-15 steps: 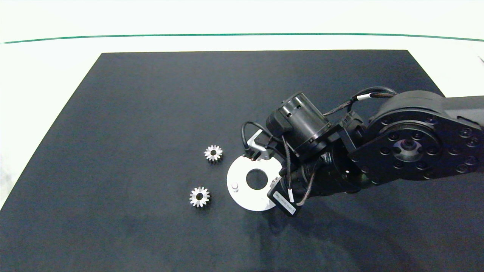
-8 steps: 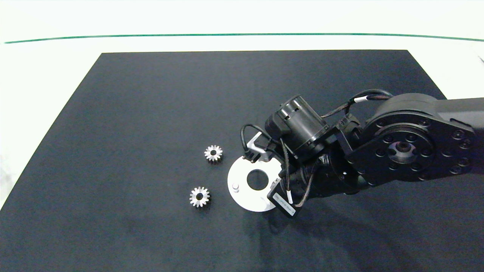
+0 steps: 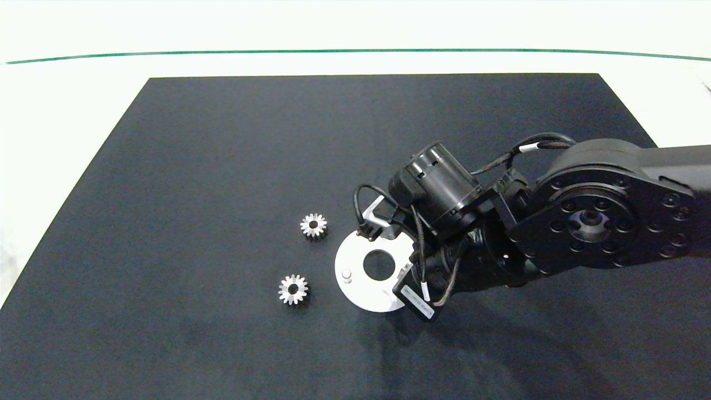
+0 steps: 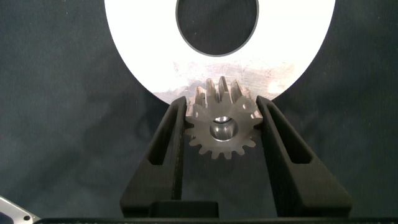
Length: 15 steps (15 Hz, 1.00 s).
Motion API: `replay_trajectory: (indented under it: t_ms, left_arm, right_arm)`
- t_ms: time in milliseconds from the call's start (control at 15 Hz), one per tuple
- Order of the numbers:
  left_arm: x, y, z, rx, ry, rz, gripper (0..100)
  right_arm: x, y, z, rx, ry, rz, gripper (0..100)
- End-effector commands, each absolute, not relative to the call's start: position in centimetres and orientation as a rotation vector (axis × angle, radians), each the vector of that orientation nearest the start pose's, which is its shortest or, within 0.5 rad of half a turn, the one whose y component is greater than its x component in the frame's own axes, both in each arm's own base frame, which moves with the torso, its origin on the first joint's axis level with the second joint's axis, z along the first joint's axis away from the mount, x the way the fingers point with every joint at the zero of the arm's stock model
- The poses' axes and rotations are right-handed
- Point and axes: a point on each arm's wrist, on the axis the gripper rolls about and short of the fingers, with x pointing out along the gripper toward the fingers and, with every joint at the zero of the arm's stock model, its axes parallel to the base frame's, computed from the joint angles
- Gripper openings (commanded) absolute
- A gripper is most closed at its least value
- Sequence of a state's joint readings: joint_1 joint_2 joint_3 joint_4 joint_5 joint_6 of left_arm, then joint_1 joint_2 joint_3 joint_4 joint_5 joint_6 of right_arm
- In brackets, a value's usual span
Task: Install three planetary gears onto the carrier pins
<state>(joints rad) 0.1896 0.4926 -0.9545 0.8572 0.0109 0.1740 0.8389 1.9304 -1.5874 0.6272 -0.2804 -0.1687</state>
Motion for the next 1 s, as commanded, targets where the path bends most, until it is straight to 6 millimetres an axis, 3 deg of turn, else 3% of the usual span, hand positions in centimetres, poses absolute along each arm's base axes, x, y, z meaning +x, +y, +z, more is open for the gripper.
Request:
replay_trajectory:
  t_ms: [67, 400, 533, 600, 867, 1000]
  left_arm:
    - [-4.6, -0.9, 24.7, 0.136, 0.416, 0.163, 100]
    - [-4.4, -0.8, 24.9, 0.147, 0.418, 0.160, 100]
    - [-3.2, -0.6, 25.8, 0.190, 0.451, 0.145, 100]
    - [-2.8, -0.5, 26.2, 0.213, 0.450, 0.133, 100]
    - [0.2, 0.0, 27.1, 0.333, 0.487, 0.044, 100]
    - [2.4, 0.1, 27.2, 0.329, 0.547, -0.046, 100]
  right_arm:
    - [24.0, 25.9, 20.9, -0.681, 0.795, 0.587, 100]
    - [23.9, 25.7, 21.3, -0.673, 0.784, 0.588, 100]
    - [23.3, 24.2, 23.5, -0.649, 0.728, 0.536, 100]
    - [23.2, 23.2, 24.5, -0.638, 0.701, 0.478, 100]
    - [20.8, 14.6, 31.8, -0.408, 0.532, 0.276, 100]
    - [19.3, 11.9, 33.4, -0.312, 0.486, 0.210, 100]
